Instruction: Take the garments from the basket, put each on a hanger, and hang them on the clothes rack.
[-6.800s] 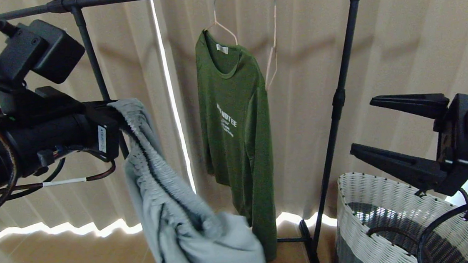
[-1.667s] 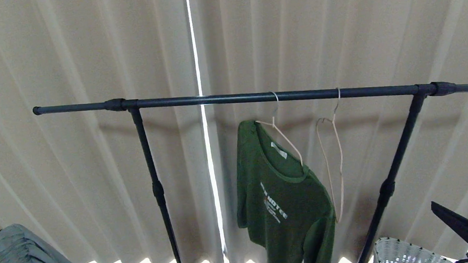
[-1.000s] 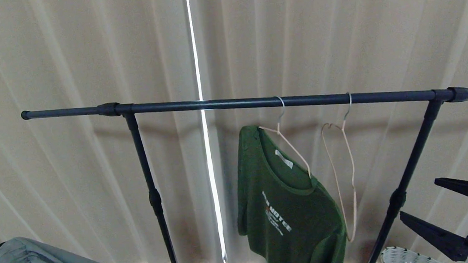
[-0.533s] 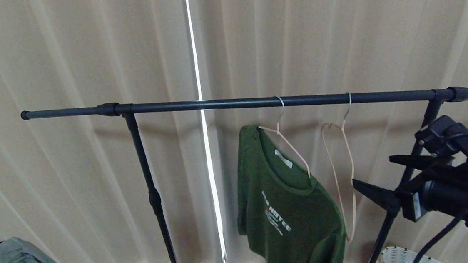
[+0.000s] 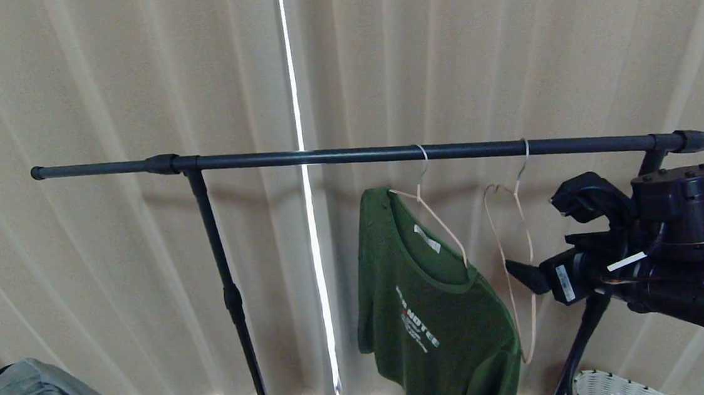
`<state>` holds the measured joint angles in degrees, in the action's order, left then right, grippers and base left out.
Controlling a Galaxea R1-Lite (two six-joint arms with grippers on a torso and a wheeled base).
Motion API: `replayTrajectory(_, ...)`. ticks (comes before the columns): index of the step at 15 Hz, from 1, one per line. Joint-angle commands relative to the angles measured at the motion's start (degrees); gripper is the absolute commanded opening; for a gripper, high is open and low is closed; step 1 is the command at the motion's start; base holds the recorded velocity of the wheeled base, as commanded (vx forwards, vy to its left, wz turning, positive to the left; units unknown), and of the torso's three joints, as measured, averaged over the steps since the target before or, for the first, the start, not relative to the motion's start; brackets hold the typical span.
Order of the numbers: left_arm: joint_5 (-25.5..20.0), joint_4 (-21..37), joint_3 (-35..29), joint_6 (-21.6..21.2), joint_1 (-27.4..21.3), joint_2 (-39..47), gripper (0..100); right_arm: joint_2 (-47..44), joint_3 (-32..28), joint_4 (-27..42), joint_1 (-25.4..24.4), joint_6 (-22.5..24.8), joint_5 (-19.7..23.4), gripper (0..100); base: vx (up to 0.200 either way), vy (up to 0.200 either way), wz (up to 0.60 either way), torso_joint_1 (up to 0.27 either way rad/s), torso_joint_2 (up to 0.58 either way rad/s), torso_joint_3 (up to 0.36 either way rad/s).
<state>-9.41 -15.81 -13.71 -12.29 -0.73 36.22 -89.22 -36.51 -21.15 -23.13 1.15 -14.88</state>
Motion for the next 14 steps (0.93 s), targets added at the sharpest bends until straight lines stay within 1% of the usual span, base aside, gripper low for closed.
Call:
replayTrajectory(1, 0.0, 0.0, 0.0, 0.0, -0.1, 0.2, 0, 0.2, 0.5, 1.0, 1.1, -0.4, -0.3, 100, 0.000, 0.000, 0.00, 0.000, 0.00, 0.000)
replayTrajectory(5, 0.0, 0.0, 0.1, 0.0, 0.0, 0.2, 0, 1.8, 0.6, 3.2, 4.5, -0.7, -0.3, 100, 0.000, 0.000, 0.00, 0.000, 0.00, 0.000)
replayTrajectory(6, 0.0, 0.0, 0.1, 0.0, 0.0, 0.2, 0, 1.8, 0.4, 3.2, 4.7, -1.2, -0.3, 100, 0.000, 0.000, 0.00, 0.000, 0.00, 0.000)
replayTrajectory(12, 0.0, 0.0, 0.1, 0.0, 0.0, 0.1, 0, -0.8, -0.5, 2.7, 3.6, -4.7, -0.2, 100, 0.000, 0.000, 0.00, 0.000, 0.00, 0.000)
replayTrajectory(14, 0.0, 0.0, 0.1, 0.0, 0.0, 0.1, 0, -2.5, -1.4, 2.7, 2.1, -7.3, -0.3, 100, 0.000, 0.000, 0.00, 0.000, 0.00, 0.000)
